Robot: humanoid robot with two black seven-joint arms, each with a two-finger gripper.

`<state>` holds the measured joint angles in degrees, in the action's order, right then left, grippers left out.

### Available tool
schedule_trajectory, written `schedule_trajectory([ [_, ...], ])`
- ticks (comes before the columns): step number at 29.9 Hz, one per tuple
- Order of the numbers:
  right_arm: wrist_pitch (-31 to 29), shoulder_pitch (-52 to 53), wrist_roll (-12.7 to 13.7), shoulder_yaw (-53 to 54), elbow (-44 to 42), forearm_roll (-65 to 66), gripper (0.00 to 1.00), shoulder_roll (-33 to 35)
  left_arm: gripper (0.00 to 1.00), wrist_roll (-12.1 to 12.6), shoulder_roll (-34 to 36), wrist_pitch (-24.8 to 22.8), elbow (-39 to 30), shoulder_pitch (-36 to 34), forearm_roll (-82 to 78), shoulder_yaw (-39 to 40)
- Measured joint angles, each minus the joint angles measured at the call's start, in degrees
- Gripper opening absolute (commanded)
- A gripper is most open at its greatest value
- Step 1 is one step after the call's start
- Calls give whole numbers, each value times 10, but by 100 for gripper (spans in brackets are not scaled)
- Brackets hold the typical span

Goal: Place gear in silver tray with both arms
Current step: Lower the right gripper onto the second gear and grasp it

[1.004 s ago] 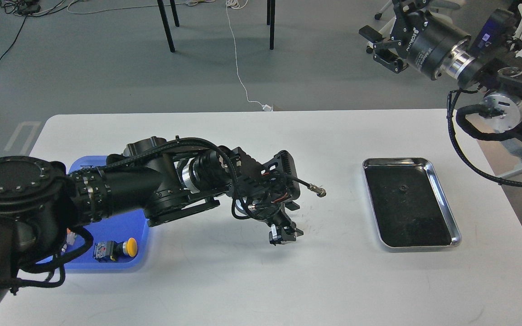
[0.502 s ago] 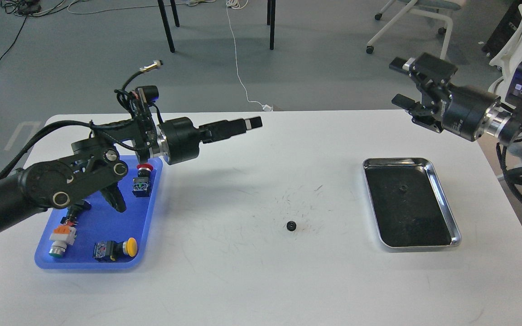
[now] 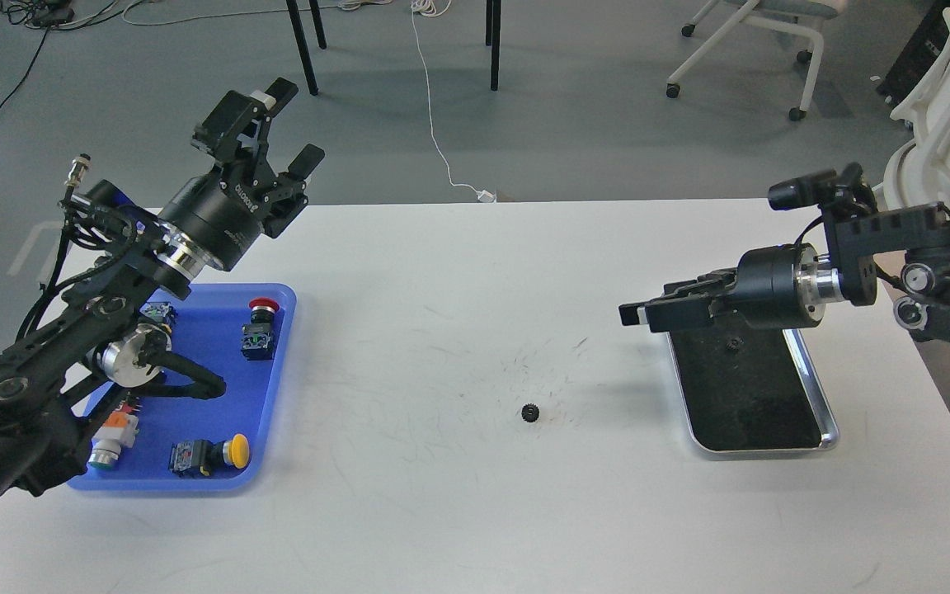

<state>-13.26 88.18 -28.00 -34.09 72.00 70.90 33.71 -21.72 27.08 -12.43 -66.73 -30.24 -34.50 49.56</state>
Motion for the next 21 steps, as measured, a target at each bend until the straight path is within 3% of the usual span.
schedule_trajectory([
  [5,10,37,0,-85,-27,4,95,-120,98,8,-5,-1,-4,2,11,14],
  [10,78,37,0,-158,-68,4,90,-216,98,8,-11,-1,-12,3,11,15],
  [13,117,21,0,-181,-83,0,78,-254,98,8,-12,-1,-16,3,11,15],
  [17,142,-7,0,-188,-100,-2,77,-282,98,9,-13,-1,-17,3,11,15],
  [20,160,-22,0,-191,-108,-3,59,-293,98,9,-13,-1,-17,3,11,14],
  [21,164,-26,0,-191,-112,-3,58,-295,98,9,-13,-1,-17,3,11,14],
])
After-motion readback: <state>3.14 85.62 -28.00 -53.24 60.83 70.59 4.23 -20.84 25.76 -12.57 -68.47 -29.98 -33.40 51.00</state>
